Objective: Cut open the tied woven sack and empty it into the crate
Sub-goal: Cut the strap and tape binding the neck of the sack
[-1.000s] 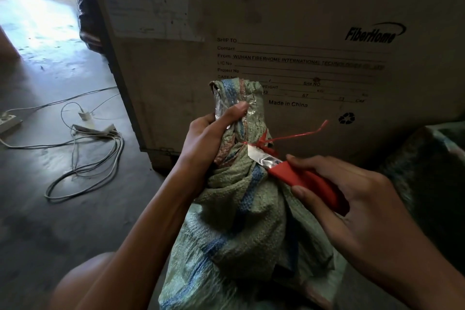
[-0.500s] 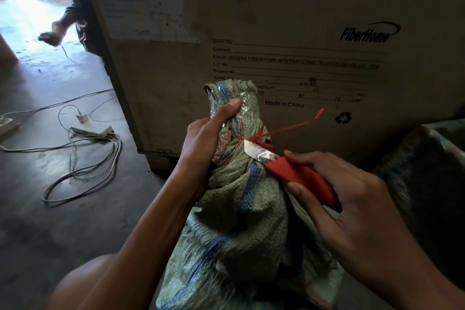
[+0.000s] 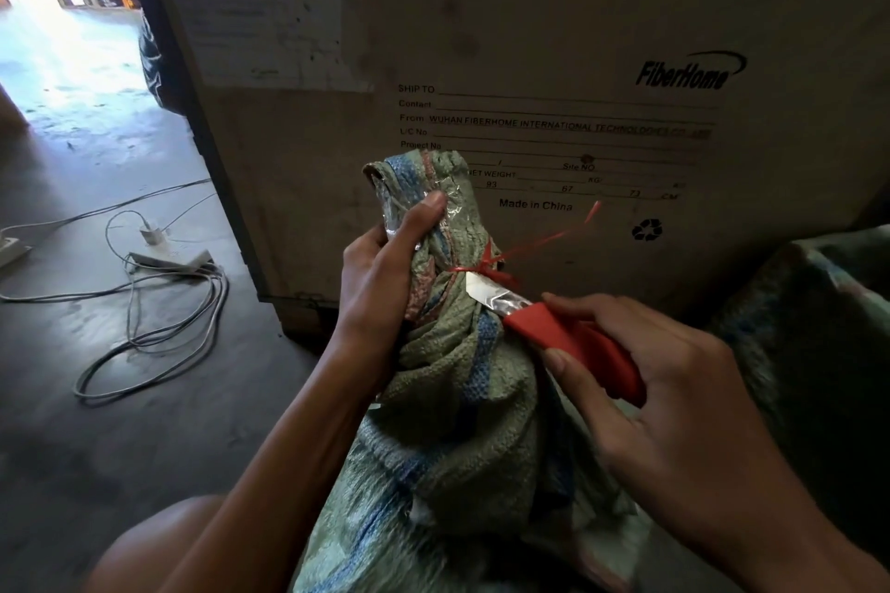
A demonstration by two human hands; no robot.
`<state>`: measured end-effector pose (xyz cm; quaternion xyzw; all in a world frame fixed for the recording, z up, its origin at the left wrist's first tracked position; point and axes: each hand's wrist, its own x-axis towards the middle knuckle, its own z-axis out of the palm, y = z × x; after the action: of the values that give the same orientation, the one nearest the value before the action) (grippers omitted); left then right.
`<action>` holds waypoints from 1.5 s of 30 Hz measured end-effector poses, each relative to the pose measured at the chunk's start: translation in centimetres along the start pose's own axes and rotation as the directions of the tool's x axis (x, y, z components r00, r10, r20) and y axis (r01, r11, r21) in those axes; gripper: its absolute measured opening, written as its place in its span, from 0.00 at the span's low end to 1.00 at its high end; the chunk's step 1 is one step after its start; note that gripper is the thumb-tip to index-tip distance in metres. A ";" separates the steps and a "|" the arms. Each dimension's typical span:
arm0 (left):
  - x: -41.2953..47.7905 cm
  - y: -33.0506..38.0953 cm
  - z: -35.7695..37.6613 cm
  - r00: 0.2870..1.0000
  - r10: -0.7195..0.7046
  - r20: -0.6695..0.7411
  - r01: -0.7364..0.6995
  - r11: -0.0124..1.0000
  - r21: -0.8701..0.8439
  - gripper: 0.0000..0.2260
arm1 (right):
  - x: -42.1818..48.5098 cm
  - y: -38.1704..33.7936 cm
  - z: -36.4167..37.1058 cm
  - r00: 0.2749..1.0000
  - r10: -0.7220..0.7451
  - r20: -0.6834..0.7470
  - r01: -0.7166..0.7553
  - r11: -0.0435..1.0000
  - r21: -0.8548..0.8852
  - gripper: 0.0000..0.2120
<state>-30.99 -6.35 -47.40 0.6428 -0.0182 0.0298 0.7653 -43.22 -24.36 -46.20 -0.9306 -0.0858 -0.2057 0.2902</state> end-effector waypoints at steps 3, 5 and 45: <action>-0.2 0.0 0.2 1.000 0.001 0.001 -0.001 1.000 -0.014 0.18 | -0.2 -0.1 0.3 1.000 0.003 -0.004 -0.003 1.000 -0.016 0.18; -0.3 0.0 0.3 1.000 0.006 0.001 -0.006 1.000 -0.022 0.18 | -0.3 -0.2 0.3 1.000 -0.008 -0.011 0.007 0.999 -0.041 0.18; -2.9 -1.2 3.0 0.974 -0.086 -0.210 0.049 0.984 -0.173 0.17 | -0.6 -0.1 1.5 0.938 -0.096 -0.334 0.021 0.975 -0.219 0.14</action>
<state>-33.79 -9.54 -48.25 0.5697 0.0846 0.0719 0.8143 -43.33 -23.38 -47.55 -0.9032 -0.0393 -0.3810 0.1934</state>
